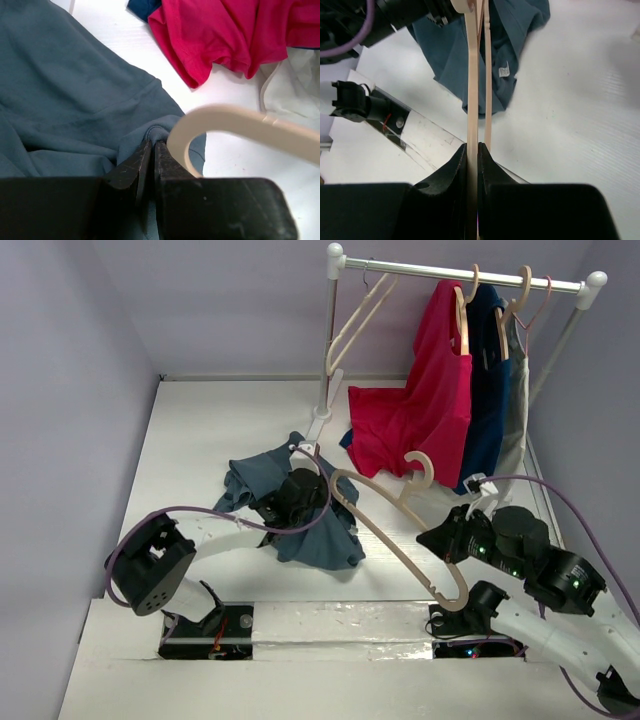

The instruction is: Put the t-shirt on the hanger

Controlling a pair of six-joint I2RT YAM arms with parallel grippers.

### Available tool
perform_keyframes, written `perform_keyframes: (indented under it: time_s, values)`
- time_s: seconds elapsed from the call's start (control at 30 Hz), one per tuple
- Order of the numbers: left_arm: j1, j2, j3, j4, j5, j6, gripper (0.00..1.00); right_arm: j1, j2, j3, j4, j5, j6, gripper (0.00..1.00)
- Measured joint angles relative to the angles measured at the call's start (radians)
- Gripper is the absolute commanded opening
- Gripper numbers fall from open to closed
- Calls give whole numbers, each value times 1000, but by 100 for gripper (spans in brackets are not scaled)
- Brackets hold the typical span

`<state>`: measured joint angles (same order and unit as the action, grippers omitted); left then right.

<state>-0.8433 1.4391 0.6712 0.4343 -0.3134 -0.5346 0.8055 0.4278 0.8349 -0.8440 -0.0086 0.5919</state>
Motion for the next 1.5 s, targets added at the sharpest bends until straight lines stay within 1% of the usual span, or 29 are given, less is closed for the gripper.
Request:
perform_keyframes:
  time_s: [0.23,0.53,0.67,0.83,0.93,1.03,1.17,1.23,1.4,1.5]
  values:
    - [10,-14,0,3,5,0,0,0,28,-35,-3,-7,0,0]
    - [21,-69,-2,12,23,-2,0,1,121,-115,80,-51,7,0]
    - [21,-163,-26,10,45,-16,0,2,108,-138,140,-16,16,0]
    - [20,-333,-71,10,74,-52,0,8,79,-191,295,44,38,0]
    - [15,-399,-78,-1,78,-65,0,63,118,-232,421,112,46,0]
    - [6,-450,-78,-26,77,-72,0,171,180,-264,532,220,44,0]
    - [-18,-504,-78,-71,69,-76,0,332,316,-264,704,408,21,0]
    - [-48,-534,-76,-105,46,-76,0,385,397,-264,785,499,5,0]
    - [-133,-605,-64,-167,-41,-77,0,415,595,-254,977,687,-39,0]
    - [-162,-652,-64,-208,-105,-78,0,437,648,-235,1034,761,-74,0]
